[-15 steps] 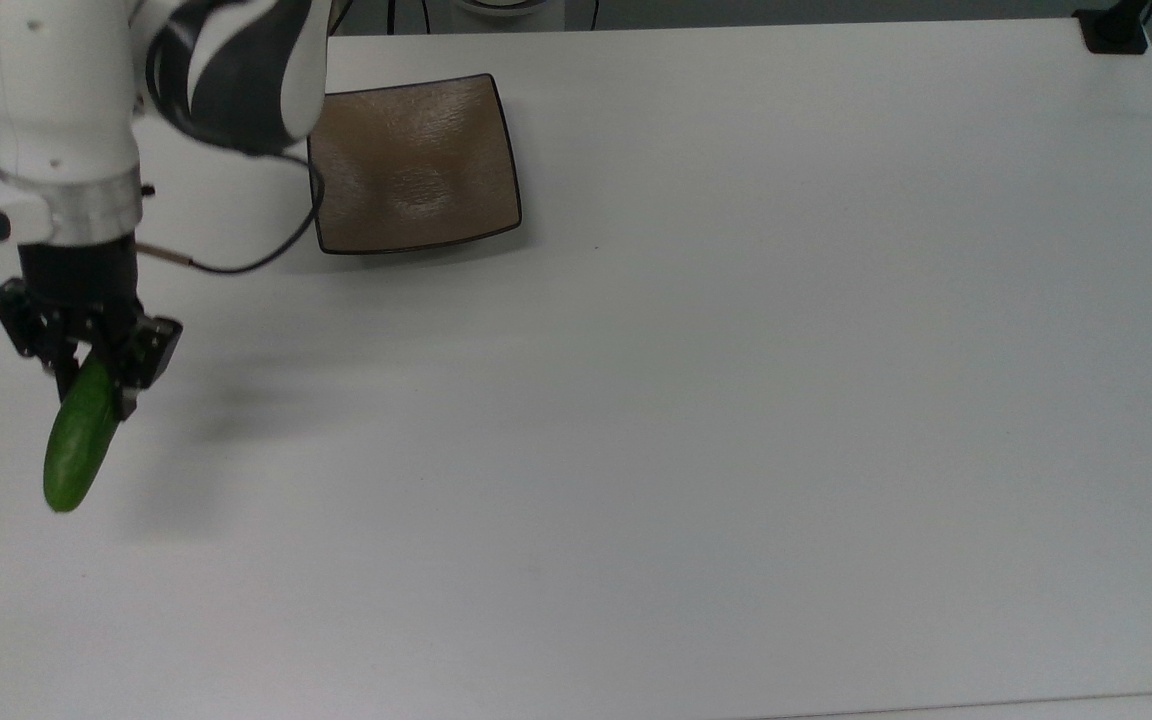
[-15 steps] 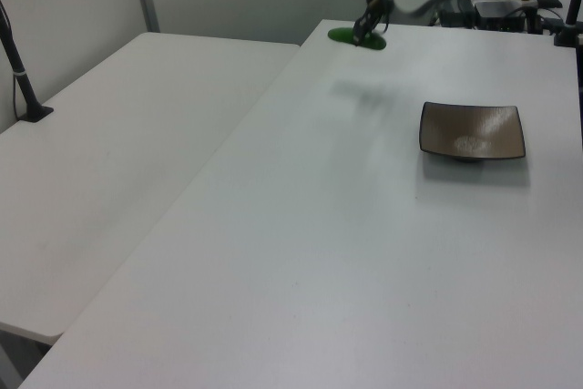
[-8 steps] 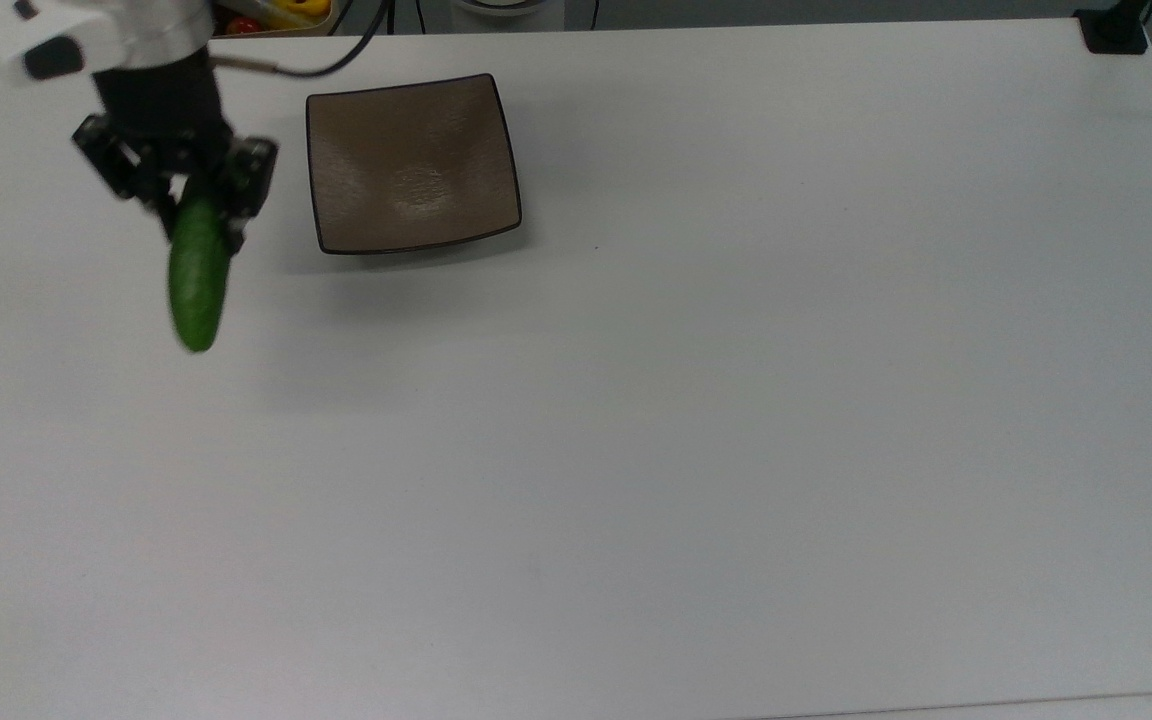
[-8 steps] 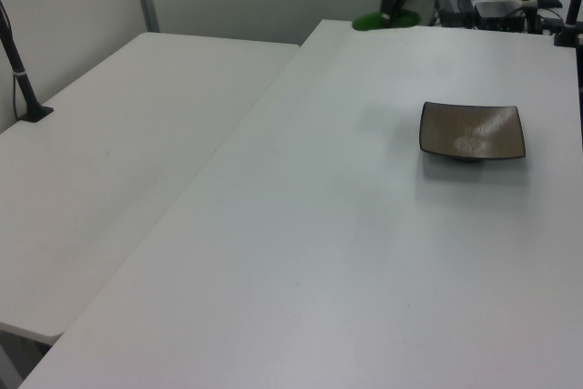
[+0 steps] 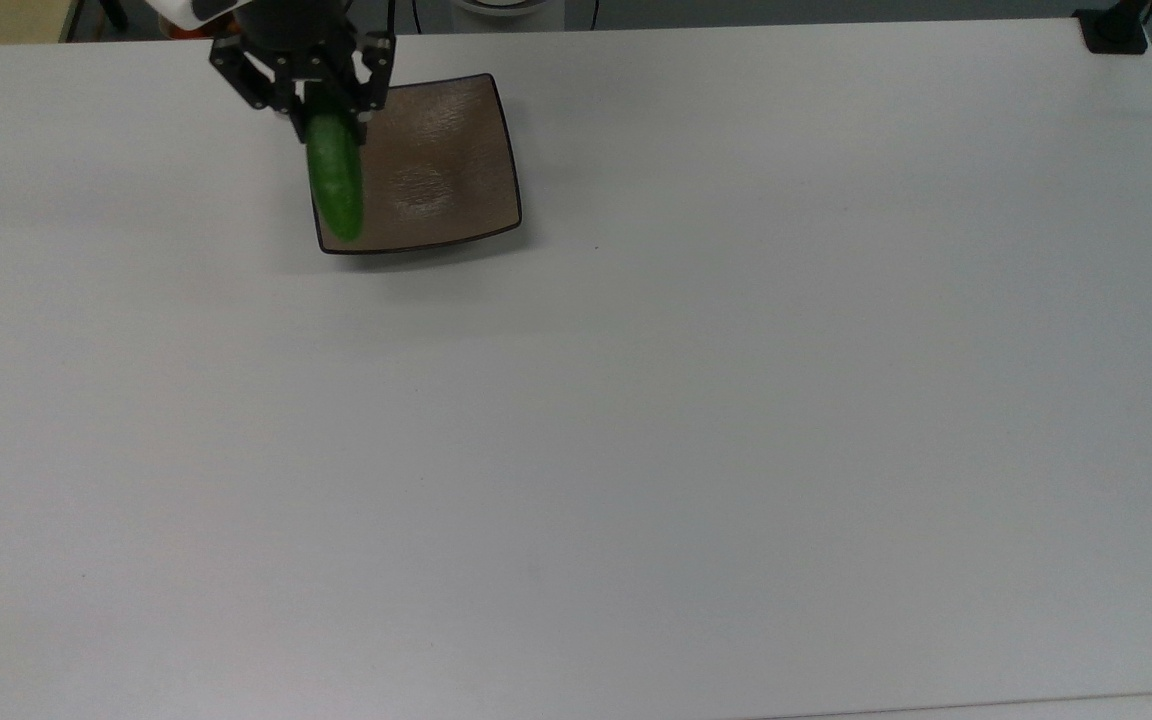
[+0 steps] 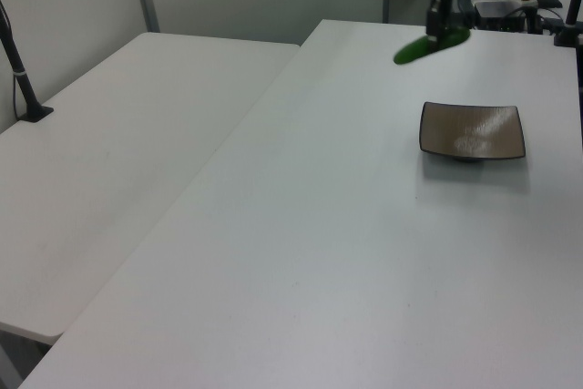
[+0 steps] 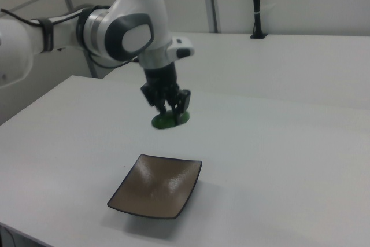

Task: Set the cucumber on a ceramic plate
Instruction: 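Lift the cucumber and carry it toward the dark square plate, then lower the cucumber onto the plate's center and open the gripper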

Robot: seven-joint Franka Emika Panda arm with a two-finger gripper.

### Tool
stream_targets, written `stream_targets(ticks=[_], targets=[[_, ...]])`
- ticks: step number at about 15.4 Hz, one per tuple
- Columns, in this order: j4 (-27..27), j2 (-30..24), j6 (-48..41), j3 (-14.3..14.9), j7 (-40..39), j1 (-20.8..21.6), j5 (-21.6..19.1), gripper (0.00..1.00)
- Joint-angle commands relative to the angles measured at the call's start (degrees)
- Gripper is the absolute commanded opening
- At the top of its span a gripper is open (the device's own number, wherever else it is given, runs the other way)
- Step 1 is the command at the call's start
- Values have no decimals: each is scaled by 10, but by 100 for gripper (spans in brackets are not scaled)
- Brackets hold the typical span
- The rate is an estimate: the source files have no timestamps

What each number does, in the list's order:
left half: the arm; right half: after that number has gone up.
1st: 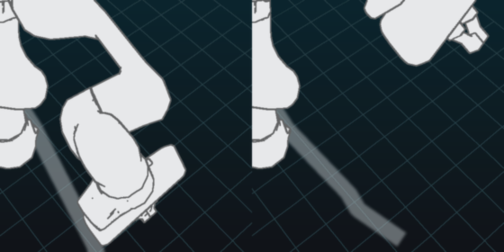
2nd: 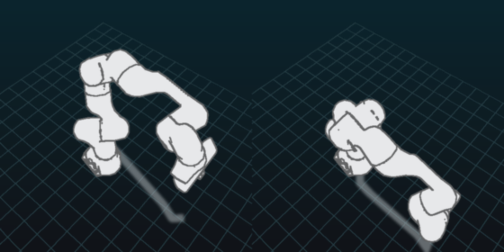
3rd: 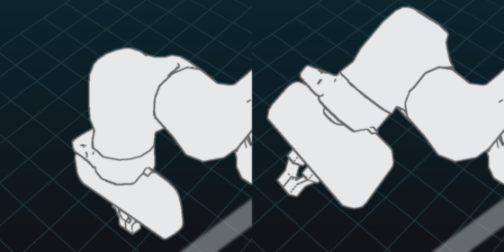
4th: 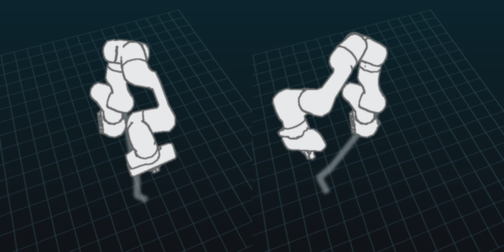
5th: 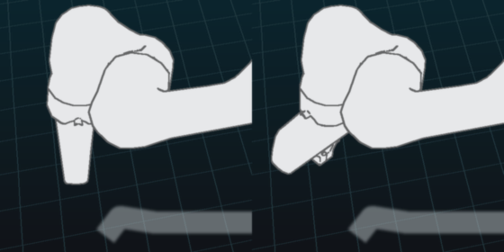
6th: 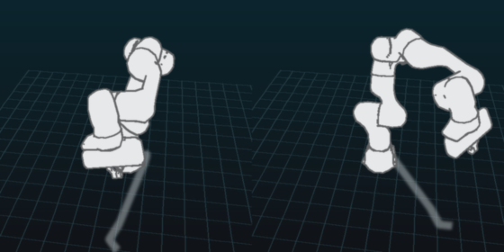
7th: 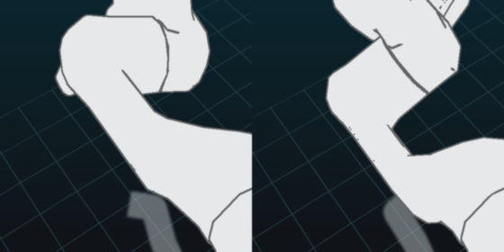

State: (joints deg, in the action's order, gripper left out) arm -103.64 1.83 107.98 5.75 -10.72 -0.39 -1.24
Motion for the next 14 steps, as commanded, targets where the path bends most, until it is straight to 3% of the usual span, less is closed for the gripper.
stream_targets(ticks=[1, 12, 14], targets=[[-107, -67, 1, 1, -15, 6, -1, 6], [-237, -70, 75, -14, -15, 15, 20, 9], [-248, -69, 76, -14, -14, 16, 26, 16]])
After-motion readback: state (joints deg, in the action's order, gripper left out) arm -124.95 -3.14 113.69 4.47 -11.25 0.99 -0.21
